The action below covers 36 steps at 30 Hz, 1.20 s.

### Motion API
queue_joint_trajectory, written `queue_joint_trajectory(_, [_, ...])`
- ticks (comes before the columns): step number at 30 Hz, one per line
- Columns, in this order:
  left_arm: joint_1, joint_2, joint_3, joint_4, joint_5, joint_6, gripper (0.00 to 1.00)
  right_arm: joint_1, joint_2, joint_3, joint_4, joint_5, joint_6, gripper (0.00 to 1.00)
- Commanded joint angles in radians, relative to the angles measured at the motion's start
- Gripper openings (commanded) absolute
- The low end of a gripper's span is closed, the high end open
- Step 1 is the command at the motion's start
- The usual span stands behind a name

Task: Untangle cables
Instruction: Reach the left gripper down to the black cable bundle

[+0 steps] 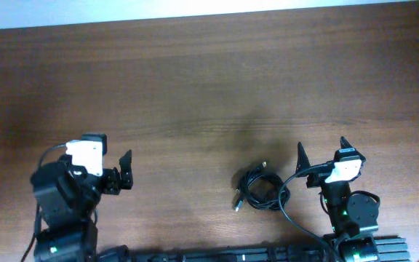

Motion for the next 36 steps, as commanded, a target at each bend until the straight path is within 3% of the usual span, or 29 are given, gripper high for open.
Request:
queue_joint_trajectory(1, [-0.003, 0.096, 0.117, -0.084, 0.035, 0.027, 0.99, -0.007, -0.005, -0.005, -0.005, 0.006, 0.0, 0.99])
queue_joint_trajectory(5, [-0.122, 0.24, 0.233, -0.136, -0.008, 0.028, 0.99, -0.007, -0.005, -0.005, -0.005, 0.006, 0.0, 0.99])
queue_joint_trajectory(10, [-0.238, 0.331, 0.235, -0.136, -0.04, 0.046, 0.99, -0.007, -0.005, -0.005, -0.005, 0.006, 0.0, 0.99])
queue_joint_trajectory(24, [-0.258, 0.358, 0.235, -0.142, 0.016, 0.064, 0.99, -0.007, -0.005, -0.005, -0.005, 0.006, 0.0, 0.99])
queue_joint_trajectory(31, [-0.407, 0.518, 0.235, -0.109, -0.007, 0.068, 0.99, -0.007, -0.005, -0.005, -0.005, 0.006, 0.0, 0.99])
queue_joint_trajectory(36, [-0.426, 0.543, 0.235, -0.087, -0.007, 0.068, 0.99, -0.007, -0.005, -0.005, -0.005, 0.006, 0.0, 0.99])
